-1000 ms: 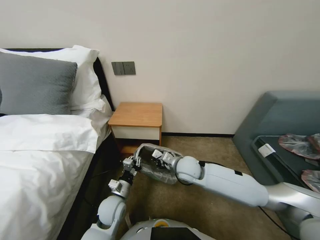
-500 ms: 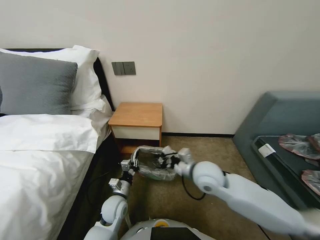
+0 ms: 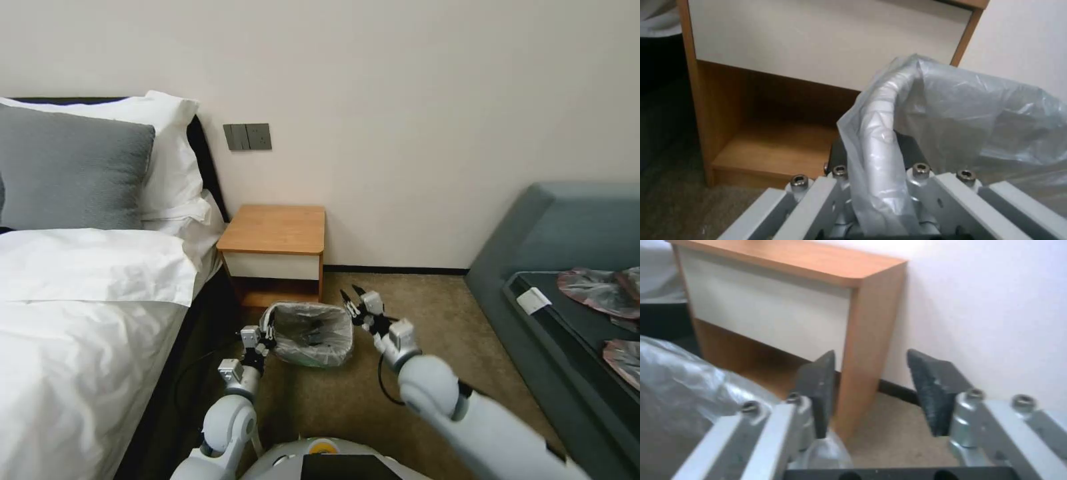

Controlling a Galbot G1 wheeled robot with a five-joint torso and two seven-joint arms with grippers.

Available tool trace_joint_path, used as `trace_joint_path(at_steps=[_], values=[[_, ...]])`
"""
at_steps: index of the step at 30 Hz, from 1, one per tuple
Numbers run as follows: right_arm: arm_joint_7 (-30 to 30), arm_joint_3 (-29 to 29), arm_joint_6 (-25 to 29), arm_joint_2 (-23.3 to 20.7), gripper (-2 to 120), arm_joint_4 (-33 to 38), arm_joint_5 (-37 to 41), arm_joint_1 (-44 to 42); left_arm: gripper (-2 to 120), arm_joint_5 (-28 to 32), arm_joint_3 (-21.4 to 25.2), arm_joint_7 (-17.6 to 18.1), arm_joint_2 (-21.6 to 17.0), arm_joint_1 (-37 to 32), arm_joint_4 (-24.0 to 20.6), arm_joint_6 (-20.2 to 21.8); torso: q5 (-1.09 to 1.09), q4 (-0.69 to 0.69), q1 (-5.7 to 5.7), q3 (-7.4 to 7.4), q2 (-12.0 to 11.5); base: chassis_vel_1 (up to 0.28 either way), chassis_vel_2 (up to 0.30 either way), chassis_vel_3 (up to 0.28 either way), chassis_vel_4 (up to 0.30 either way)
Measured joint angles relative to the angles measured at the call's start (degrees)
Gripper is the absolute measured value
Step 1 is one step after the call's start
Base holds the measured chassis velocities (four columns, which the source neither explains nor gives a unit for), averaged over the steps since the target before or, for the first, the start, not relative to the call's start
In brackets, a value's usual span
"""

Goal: Pick up the garbage bag from the table and place it over the trash can.

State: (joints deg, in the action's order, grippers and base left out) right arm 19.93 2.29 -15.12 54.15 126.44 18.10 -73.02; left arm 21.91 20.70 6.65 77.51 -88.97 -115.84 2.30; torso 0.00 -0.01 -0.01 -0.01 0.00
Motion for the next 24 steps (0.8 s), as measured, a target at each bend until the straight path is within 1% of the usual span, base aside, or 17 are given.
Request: trace_joint_path(at_steps=[1, 4, 5, 7, 8, 10, 12, 13, 14, 16, 17, 18, 20, 21, 22, 23, 24], values=[[0.0, 0.0, 0.0, 0.0, 46, 0.0, 0.0, 0.0, 7, 0.0, 0.0, 0.0, 0.0, 0.0, 0.0, 0.0, 0.0, 0.0, 0.0, 0.0, 0.0, 0.0, 0.0, 0.0, 0.0], [-4.0, 3.8, 5.1, 7.0, 61, -1.8, -11.5, -6.8, 7, 0.0, 0.0, 0.0, -0.2, -0.5, -0.1, 0.0, 0.0, 0.0, 0.0, 0.0, 0.0, 0.0, 0.0, 0.0, 0.0], [-4.0, 3.8, 5.1, 7.0, 61, -1.8, -11.5, -6.8, 7, 0.0, 0.0, 0.0, -0.2, -0.5, -0.1, 0.0, 0.0, 0.0, 0.0, 0.0, 0.0, 0.0, 0.0, 0.0, 0.0], [-6.3, 6.2, 7.7, 12.3, 71, -2.6, -18.0, -10.1, 7, 0.0, 0.0, -0.2, -0.1, -0.6, -0.1, -0.1, -0.01, 0.01, 0.0, 0.0, 0.0, 0.0, 0.0, 0.0, 0.0], [-6.3, 6.2, 7.7, 12.3, 71, -2.6, -18.0, -10.1, 7, 0.0, 0.0, -0.2, -0.1, -0.6, -0.1, -0.1, -0.01, 0.01, 0.0, 0.0, 0.0, 0.0, 0.0, 0.0, 0.0], [-7.9, 8.1, 10.2, 17.7, 81, -2.8, -23.2, -13.0, 7, 0.0, 0.0, -0.2, 0.1, -0.6, 0.0, -0.2, -0.01, 0.01, 0.0, 0.0, 0.0, 0.0, 0.0, 0.0, 0.0], [-9.5, 9.8, 12.7, 21.7, 90, -2.5, -26.4, -15.7, 7, 0.0, -0.1, -0.2, 0.2, -0.7, 0.1, -0.2, -0.02, 0.02, 0.0, 0.0, 0.0, 0.0, 0.0, 0.0, 0.0], [-9.5, 9.8, 12.7, 21.7, 90, -2.5, -26.4, -15.7, 7, 0.0, -0.1, -0.2, 0.2, -0.7, 0.1, -0.2, -0.02, 0.02, 0.0, 0.0, 0.0, 0.0, 0.0, 0.0, 0.0], [-10.3, 10.8, 13.9, 23.4, 95, -2.0, -27.4, -17.0, 7, -0.1, -0.1, -0.2, 0.2, -0.8, 0.2, -0.2, -0.01, 0.0, 0.0, 0.0, 0.0, 0.0, 0.0, 0.0, 0.0], [-11.4, 12.4, 15.4, 25.5, 99, -1.0, -28.0, -19.2, 7, -0.3, 0.1, -0.1, 0.7, -1.3, 0.2, 0.2, -0.01, 0.01, 0.0, 0.0, 0.0, 0.0, 0.0, 0.0, 0.0], [-12.1, 13.5, 15.9, 26.5, 100, -0.5, -28.0, -20.0, 7, -0.5, 0.2, 0.0, 1.0, -1.6, 0.2, 0.8, -0.01, 0.01, 0.0, 0.0, 0.0, 0.0, 0.0, 0.0, 0.0], [-12.1, 13.5, 15.9, 26.5, 100, -0.5, -28.0, -20.0, 7, -0.5, 0.2, 0.0, 1.0, -1.6, 0.2, 0.8, -0.01, 0.01, 0.0, 0.0, 0.0, 0.0, 0.0, 0.0, 0.0], [-14.9, 16.7, 17.0, 28.5, 100, 0.6, -27.9, -21.6, 7, -1.0, 0.5, 0.4, 1.4, -2.3, 0.2, 2.5, -0.01, 0.02, 0.0, 0.0, 0.0, 0.0, 0.0, 0.0, 0.0], [-15.5, 17.3, 17.1, 28.7, 100, 0.8, -27.7, -21.8, 7, -1.1, 0.5, 0.4, 1.5, -2.4, 0.2, 2.7, -0.01, 0.02, 0.0, 0.0, 0.0, 0.0, 0.0, 0.0, 0.0], [-18.5, 20.3, 17.8, 29.8, 100, 1.5, -26.8, -22.9, 7, -1.3, 0.7, 0.6, 1.4, -2.6, 0.2, 3.4, -0.01, 0.01, 0.0, 0.0, 0.0, 0.0, 0.0, 0.0, 0.0], [-18.5, 20.3, 17.8, 29.8, 100, 1.5, -26.8, -22.9, 7, -1.3, 0.7, 0.6, 1.4, -2.6, 0.2, 3.4, -0.01, 0.01, 0.0, 0.0, 0.0, 0.0, 0.0, 0.0, 0.0], [-21.5, 23.1, 18.8, 30.5, 100, 2.2, -24.9, -24.4, 7, -1.5, 0.8, 0.6, 1.4, -2.8, 0.2, 4.3, 0.0, 0.01, 0.0, 0.0, 0.0, 0.0, 0.0, 0.0, 0.0]])
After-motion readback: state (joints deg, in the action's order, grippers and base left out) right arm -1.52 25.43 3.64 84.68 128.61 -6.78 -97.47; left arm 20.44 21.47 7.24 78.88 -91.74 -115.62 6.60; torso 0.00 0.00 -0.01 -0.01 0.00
